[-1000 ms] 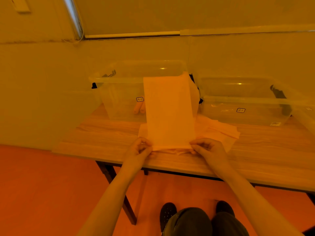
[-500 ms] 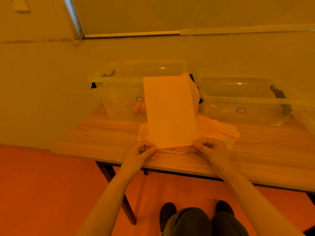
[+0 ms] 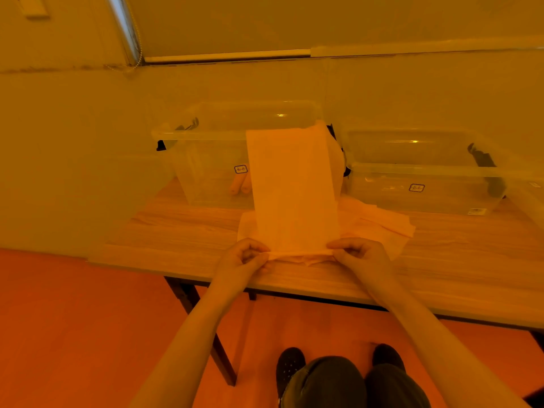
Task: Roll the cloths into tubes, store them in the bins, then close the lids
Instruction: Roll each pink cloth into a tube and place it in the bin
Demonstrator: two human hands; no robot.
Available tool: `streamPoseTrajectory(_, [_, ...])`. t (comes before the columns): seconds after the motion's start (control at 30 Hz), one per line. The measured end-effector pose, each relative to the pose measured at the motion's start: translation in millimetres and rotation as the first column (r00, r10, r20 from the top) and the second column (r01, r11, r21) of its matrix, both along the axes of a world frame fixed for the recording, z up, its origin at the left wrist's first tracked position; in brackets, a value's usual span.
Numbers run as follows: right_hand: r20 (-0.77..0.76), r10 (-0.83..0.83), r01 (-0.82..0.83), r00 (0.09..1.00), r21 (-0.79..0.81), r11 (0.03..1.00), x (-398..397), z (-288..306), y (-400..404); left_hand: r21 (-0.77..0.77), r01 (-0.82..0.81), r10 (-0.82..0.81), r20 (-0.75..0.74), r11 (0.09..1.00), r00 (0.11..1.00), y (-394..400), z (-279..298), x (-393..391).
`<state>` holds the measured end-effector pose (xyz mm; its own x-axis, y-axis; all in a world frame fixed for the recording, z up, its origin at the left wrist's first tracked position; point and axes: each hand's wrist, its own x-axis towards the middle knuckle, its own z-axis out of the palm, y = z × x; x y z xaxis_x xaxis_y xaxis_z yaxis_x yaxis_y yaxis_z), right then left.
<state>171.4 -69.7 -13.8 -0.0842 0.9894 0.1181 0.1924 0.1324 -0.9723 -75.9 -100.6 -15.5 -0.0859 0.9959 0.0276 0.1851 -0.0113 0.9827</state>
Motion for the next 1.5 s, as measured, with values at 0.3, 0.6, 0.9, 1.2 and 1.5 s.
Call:
streamPoseTrajectory(0.3, [-0.04, 0.005, -0.005, 0.999, 0.003, 1.0, 0.2, -1.6, -2.1, -0.005, -0.023, 0.023, 0.023, 1.0, 0.999, 1.6, -1.8, 1.2])
streamPoseTrajectory(0.6, [-0.173, 0.033, -0.036, 0.984, -0.013, 0.999, -1.7, -0.6, -2.9, 0.005, 0.01, -0.01, 0.012, 1.0, 1.0, 0.3, -2.7, -0.7])
streamPoseTrajectory(0.9, [-0.113, 0.024, -0.027, 0.993, -0.021, 0.999, -1.2, -0.8, -2.6, 0.045, -0.007, 0.006, 0.034, 0.999, 0.999, -1.9, -1.1, -2.0])
streamPoseTrajectory(1.2, [-0.113, -0.033, 0.03, 0.993, -0.027, 0.999, -0.7, -2.7, -0.7, 0.023, -0.026, 0.025, 0.039, 0.999, 0.999, 2.1, -3.2, 1.6])
streamPoseTrajectory(1.5, [-0.109, 0.02, -0.02, 0.994, 0.003, 1.0, -1.7, -1.8, -2.4, 0.058, -0.002, 0.003, -0.027, 0.998, 1.0, 3.7, -6.1, 1.0])
